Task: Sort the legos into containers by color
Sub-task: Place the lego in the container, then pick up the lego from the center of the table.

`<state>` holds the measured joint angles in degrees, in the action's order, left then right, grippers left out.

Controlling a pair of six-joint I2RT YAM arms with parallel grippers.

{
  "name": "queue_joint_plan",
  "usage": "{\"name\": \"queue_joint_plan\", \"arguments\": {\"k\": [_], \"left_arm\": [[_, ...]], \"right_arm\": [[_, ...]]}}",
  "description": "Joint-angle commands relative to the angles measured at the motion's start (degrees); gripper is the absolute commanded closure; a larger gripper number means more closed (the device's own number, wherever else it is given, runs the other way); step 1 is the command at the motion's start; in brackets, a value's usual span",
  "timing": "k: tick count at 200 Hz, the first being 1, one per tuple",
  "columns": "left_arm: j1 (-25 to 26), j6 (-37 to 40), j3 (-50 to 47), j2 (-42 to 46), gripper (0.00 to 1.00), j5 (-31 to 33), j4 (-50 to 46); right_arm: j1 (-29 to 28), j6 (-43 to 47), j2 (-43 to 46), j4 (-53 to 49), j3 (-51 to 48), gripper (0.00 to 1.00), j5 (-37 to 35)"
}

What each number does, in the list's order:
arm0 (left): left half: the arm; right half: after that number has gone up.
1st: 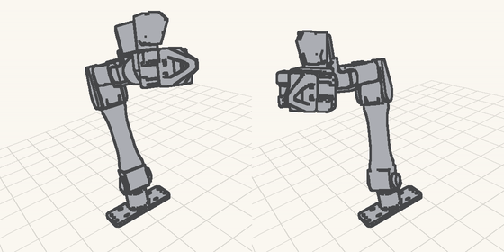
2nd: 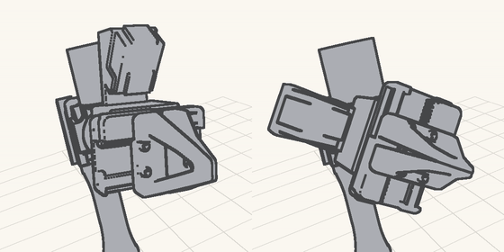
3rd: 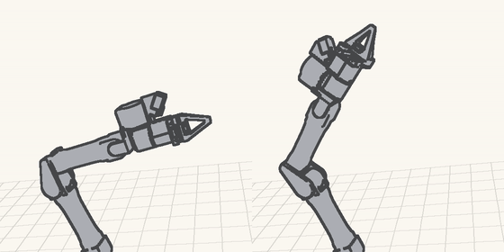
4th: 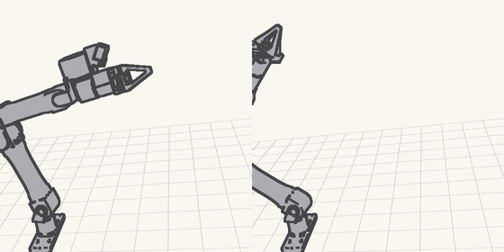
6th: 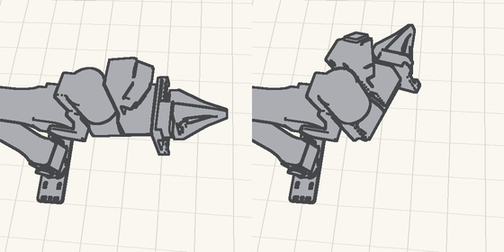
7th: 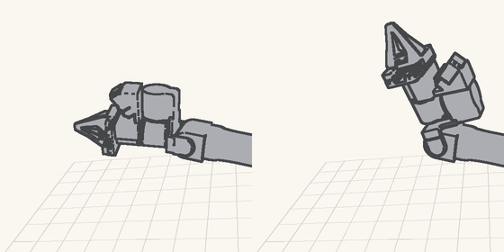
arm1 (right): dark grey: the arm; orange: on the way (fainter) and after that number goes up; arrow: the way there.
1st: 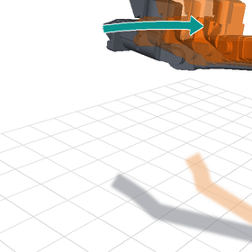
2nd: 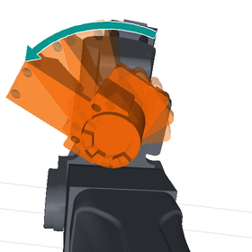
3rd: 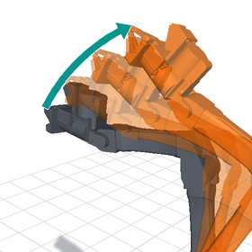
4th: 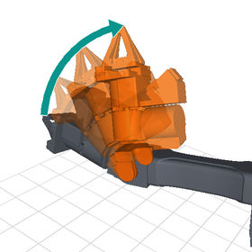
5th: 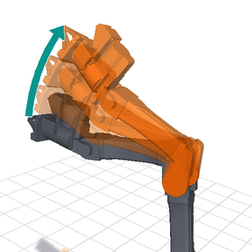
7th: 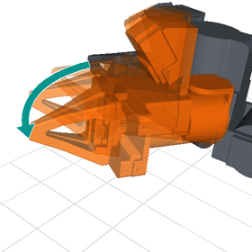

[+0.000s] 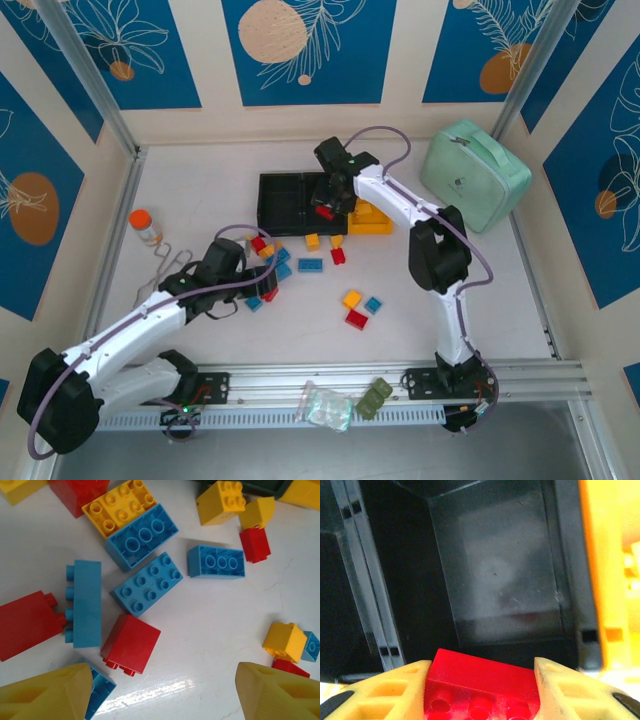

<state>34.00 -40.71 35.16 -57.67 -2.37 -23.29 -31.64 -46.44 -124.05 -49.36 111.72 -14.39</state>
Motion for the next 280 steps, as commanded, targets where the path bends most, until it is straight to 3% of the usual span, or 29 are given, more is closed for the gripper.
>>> {"name": "queue_joint_plan", "arguments": {"k": [1,59,176,212,241,280], "left_arm": [[-0.8,-0.9,-0.6,1.3,0.25,0.0,-1.6],[-1.1,-0.9,-1.0,1.2,0.25,-0.3,-1.2],[-1.3,-1.0,-1.0,1.1,0.25,-0.5,-1.0],[-1.5,-1.0,-0.4,0.5,0.25,-0.6,-1.0],[-1.6,-1.0,0.4,0.3,0.25,-0.3,-1.6],[-1.8,-0.8,2.3,-0.6,0.25,1.6,-4.3]], "right_arm": [[0.3,1.2,-3.5,-6.5,6.0,0.59,-0.9],[0.5,1.4,-7.5,-9.2,11.8,0.58,-2.8],[0.7,2.5,-11.2,-13.5,20.8,0.39,-3.9],[0.7,3.2,-10.1,-13.6,20.8,0.38,-3.6],[0.3,3.8,-6.2,-12.0,17.4,0.39,-3.4],[-1.0,5.0,4.6,-5.2,3.6,0.39,-2.5]]}}
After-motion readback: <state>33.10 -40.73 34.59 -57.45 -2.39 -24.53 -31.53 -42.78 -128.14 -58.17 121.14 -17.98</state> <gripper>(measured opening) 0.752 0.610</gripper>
